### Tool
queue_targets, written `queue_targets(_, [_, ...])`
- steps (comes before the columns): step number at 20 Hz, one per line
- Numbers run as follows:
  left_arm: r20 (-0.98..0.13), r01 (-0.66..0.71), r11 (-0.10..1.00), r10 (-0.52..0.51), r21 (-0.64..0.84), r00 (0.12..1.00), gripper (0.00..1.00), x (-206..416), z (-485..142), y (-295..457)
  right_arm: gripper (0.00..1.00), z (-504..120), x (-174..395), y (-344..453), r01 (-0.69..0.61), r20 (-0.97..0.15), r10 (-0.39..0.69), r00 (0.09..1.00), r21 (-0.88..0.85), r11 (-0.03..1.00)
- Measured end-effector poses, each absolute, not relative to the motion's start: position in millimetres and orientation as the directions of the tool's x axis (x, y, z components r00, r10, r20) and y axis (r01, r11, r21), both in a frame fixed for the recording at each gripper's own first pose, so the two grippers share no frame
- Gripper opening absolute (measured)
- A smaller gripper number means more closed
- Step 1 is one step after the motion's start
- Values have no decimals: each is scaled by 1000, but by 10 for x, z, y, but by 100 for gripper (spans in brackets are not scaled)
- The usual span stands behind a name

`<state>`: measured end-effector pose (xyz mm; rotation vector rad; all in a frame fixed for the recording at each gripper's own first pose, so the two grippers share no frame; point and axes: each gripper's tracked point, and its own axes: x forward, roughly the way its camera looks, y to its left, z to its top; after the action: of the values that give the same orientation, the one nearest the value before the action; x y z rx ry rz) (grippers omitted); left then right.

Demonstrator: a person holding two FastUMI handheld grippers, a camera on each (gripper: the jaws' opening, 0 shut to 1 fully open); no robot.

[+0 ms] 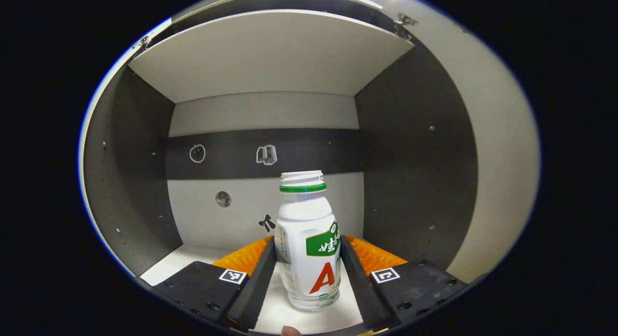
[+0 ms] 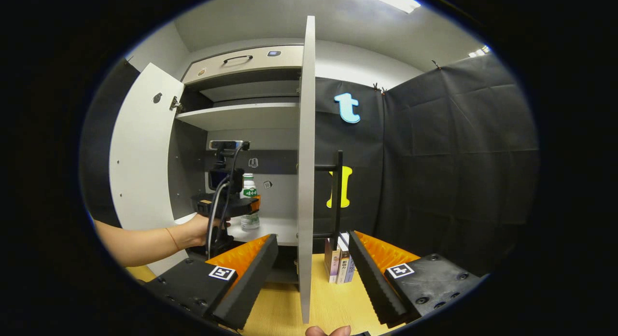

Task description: Grasp the bottle in the cabinet with the left hand and place it on the coaster, then close the right door with the right hand and the left door with the left hand.

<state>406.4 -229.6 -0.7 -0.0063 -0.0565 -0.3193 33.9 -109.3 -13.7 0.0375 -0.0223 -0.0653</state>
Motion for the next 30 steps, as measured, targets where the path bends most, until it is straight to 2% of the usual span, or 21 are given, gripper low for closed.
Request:
queue_targets(3, [71,318,948,-318,2,946,78,3832,96,-2164,98,-90,273,-1052,65,33,-67,997,46,997])
queue_targets(7, [105,324,946,-323,8,941,78,3019,149,-1847,98,-46,157,-970,62,54,-64,996,47,997])
queue_targets(13, [96,328,945,-326,-10,941,78,2230,-124,-1526,98,3,-22,-866,65,86,-69,994,51,997])
queue_targets(18, [71,301,951,-297,-63,952,79,1655,-490,-1303,97,31,-116,-795,67,112,-69,991,26,997])
queue_targets(22, [104,282,958,-275,-60,956,79,1235,-773,-1170,97,44,-156,-771,70,140,-76,987,49,996])
queue_targets(25, [92,298,951,-290,-89,953,79,986,-1104,-1211,97,15,-137,-777,74,143,-78,987,30,997])
queue_targets(26, [86,292,953,-285,-85,955,79,904,-1207,-1200,100,35,-127,-777,75,153,-78,985,25,997])
queue_targets(30, [82,278,959,-273,-53,959,79,663,-1631,-1222,97,33,-69,-821,87,175,-86,981,2,996])
